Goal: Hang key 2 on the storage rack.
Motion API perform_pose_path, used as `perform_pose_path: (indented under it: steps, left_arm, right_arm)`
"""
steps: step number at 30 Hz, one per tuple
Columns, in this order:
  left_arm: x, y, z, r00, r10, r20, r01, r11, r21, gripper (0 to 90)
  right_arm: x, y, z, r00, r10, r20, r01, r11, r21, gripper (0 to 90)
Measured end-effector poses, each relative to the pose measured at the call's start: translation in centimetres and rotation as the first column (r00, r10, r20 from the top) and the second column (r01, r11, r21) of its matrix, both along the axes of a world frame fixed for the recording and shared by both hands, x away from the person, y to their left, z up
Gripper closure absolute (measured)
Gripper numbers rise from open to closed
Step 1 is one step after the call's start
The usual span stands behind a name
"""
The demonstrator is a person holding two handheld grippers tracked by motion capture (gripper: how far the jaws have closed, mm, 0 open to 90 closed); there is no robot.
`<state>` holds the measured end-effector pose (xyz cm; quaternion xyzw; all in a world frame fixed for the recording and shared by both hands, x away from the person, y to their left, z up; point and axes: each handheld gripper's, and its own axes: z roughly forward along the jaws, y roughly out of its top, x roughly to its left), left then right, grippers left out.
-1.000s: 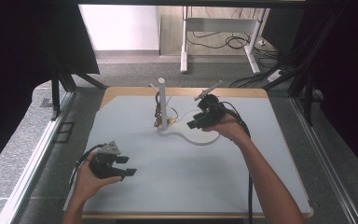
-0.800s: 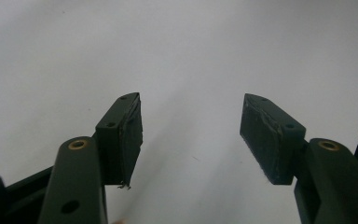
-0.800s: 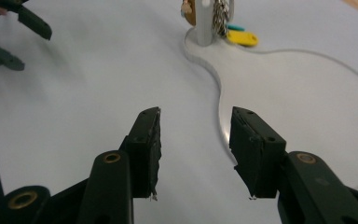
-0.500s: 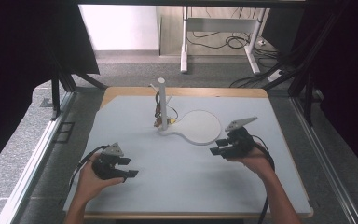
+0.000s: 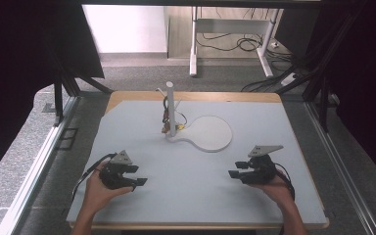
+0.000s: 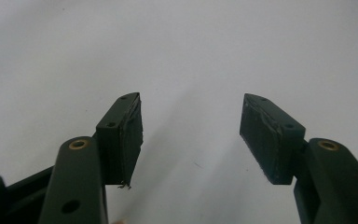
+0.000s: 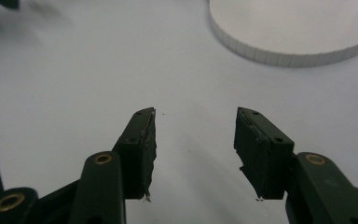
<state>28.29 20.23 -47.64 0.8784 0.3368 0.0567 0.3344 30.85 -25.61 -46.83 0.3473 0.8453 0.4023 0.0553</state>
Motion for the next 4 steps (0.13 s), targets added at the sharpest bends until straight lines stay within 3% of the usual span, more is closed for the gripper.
perform_pose_path:
  steps: [4]
  left_arm:
    - [0.05, 0.01, 0.02, 1.0000, -0.003, 0.003, 0.003, 1.0000, -0.006, 39.3]
  right_arm:
    - [-0.56, -0.66, 0.28, 0.9987, -0.029, 0.042, 0.029, 0.9995, 0.010, 44.9]
